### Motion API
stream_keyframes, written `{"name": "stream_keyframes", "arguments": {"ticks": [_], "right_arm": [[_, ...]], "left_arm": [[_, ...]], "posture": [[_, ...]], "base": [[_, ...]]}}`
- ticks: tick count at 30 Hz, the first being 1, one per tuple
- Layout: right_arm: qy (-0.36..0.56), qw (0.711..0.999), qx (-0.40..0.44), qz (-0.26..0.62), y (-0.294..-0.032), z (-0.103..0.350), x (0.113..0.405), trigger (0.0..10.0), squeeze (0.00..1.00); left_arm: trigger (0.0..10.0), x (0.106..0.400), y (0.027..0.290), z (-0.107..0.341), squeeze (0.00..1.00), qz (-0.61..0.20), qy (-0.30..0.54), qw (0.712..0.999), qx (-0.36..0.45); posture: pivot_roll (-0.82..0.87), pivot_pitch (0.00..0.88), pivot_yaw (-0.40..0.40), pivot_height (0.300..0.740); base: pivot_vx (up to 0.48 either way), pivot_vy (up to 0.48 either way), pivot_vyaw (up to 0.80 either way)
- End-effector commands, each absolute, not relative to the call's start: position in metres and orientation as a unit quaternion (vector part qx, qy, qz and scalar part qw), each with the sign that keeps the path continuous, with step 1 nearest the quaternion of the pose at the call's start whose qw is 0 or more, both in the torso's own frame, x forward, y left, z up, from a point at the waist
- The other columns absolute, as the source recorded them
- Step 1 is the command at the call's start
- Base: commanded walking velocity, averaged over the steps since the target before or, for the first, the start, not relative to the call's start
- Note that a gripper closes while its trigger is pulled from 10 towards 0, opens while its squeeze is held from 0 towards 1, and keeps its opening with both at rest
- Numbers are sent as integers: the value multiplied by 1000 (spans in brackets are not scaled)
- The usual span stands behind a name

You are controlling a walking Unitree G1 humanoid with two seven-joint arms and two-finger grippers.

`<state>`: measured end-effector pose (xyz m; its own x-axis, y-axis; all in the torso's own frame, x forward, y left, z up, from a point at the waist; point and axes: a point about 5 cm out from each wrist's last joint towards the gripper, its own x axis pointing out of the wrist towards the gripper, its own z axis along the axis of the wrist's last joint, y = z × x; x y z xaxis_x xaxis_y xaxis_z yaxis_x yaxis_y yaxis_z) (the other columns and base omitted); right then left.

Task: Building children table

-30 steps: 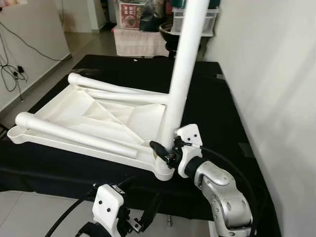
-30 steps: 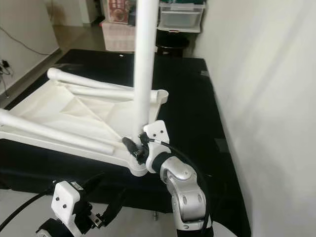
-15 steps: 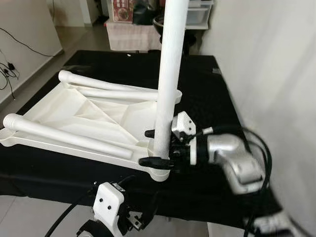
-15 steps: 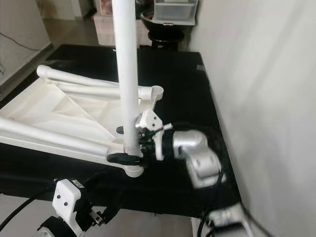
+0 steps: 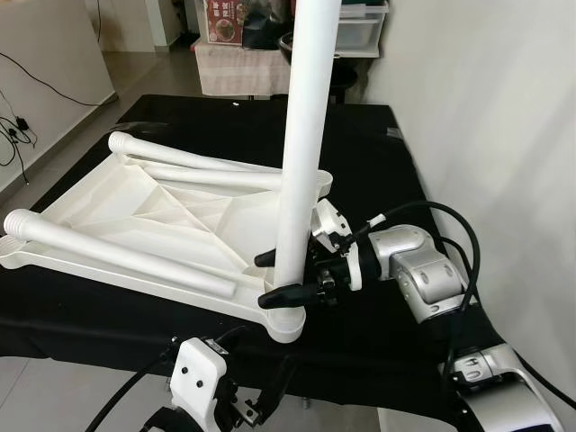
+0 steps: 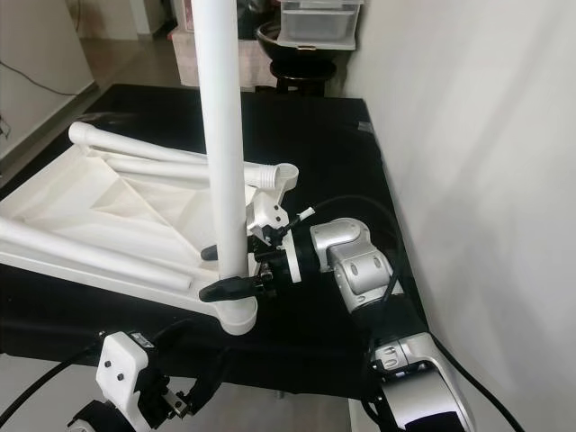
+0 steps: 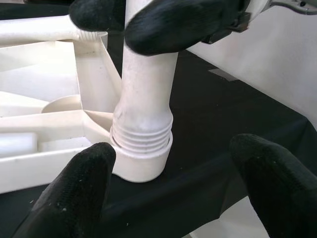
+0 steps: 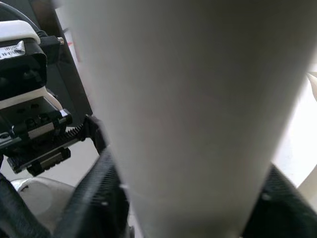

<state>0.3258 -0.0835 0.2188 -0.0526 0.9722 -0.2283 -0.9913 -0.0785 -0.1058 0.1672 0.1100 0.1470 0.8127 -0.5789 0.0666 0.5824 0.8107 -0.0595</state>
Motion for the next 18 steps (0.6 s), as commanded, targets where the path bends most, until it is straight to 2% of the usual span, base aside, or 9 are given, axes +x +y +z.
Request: {"name": "stream_keyframes", "arguments": {"ticks": [1, 2, 3, 4, 5, 6, 8, 9, 18], "right_arm": [[49, 684, -115, 719, -78, 206, 324, 0, 0], [49, 684, -115, 719, -78, 206, 324, 0, 0], [46, 727, -106, 677, -75, 198, 326, 0, 0], [46, 727, -106, 677, -75, 198, 326, 0, 0], [40, 780, -89, 618, -70, 188, 325, 0, 0], [32, 871, -61, 487, -65, 179, 324, 0, 0], [32, 871, -61, 487, -65, 179, 324, 0, 0], [41, 949, -22, 312, -68, 169, 314, 0, 0], [39, 963, -19, 266, -57, 174, 306, 0, 0]], "left_arm": [[10000, 165, 108, 147, 0, -306, -21, 951, -46], [10000, 165, 108, 147, 0, -306, -21, 951, -46], [10000, 165, 108, 147, 0, -306, -21, 951, -46], [10000, 165, 108, 147, 0, -306, -21, 951, -46], [10000, 165, 108, 147, 0, -305, -21, 951, -46], [10000, 164, 109, 148, 0, -304, -22, 951, -46], [10000, 164, 109, 148, 0, -304, -22, 951, -46], [10000, 165, 110, 148, 0, -303, -23, 952, -45], [10000, 166, 110, 146, 0, -310, -20, 949, -45]], "posture": [[10, 135, -41, 740], [10, 135, -41, 740], [12, 137, -47, 740], [12, 137, -47, 740], [12, 140, -52, 740], [12, 145, -49, 740], [12, 145, -49, 740], [7, 146, -40, 740], [0, 131, -35, 740]], "base": [[0, 0, 0], [0, 0, 0], [0, 0, 0], [0, 0, 0], [0, 0, 0], [0, 0, 0], [0, 0, 0], [0, 0, 0], [0, 0, 0]]}}
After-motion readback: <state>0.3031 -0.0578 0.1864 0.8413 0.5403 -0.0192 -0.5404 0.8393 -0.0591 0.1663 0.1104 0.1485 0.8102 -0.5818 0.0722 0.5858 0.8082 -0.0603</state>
